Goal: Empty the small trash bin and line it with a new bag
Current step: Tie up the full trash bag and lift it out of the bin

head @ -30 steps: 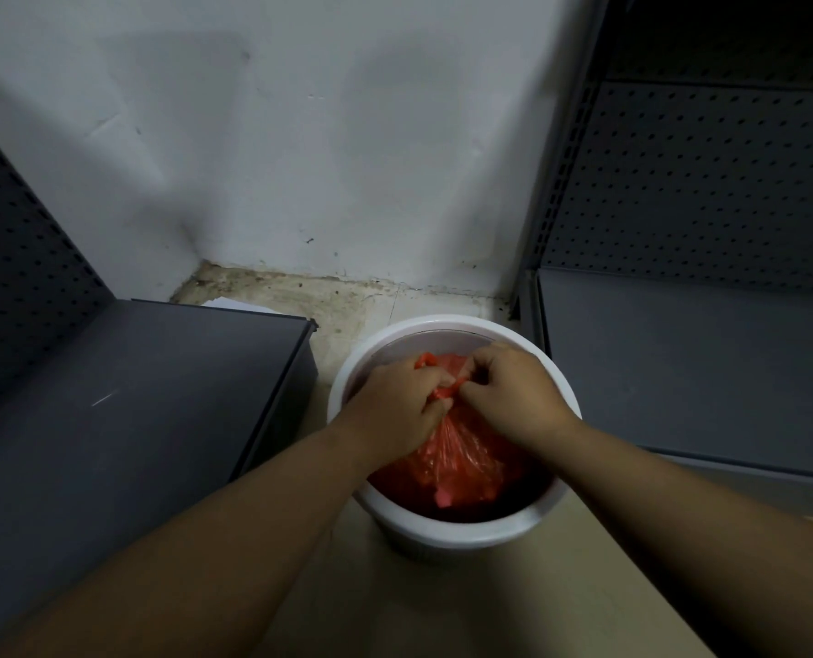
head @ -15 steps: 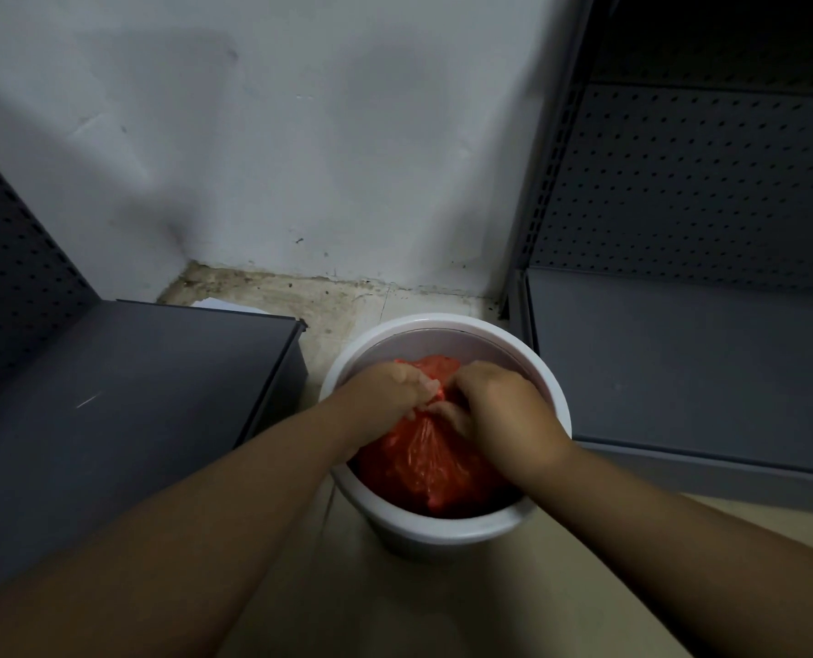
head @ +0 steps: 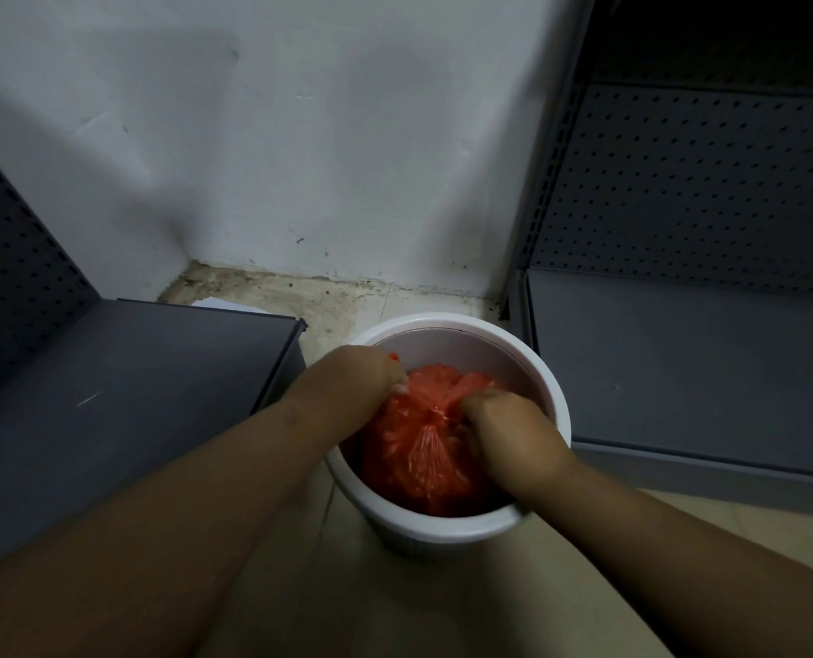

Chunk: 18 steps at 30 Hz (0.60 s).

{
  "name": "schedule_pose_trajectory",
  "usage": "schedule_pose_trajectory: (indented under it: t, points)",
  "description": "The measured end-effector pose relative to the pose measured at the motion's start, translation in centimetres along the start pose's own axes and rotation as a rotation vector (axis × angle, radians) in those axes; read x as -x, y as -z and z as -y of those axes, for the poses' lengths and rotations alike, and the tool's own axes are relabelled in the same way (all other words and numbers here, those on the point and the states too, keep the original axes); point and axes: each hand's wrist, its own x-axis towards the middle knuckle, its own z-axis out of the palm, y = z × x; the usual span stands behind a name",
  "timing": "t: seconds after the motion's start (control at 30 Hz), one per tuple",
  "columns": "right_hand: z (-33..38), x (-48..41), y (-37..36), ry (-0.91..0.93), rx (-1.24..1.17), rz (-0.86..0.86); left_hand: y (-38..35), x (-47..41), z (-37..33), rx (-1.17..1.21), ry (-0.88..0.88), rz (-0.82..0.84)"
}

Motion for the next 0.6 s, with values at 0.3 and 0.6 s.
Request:
schedule_pose_trajectory:
  t: [0.3,0.6]
  points:
    - [0.7,-1.7,0.4,0.057,-0.104,0.046,1.0,-0.8,-1.0,-0.193,-0.260,-0.176]
    - [1.0,-3.2,1.4,0.103,-0.033,0.027,1.8,-0.8,2.0,0.397,-0.010,-0.464]
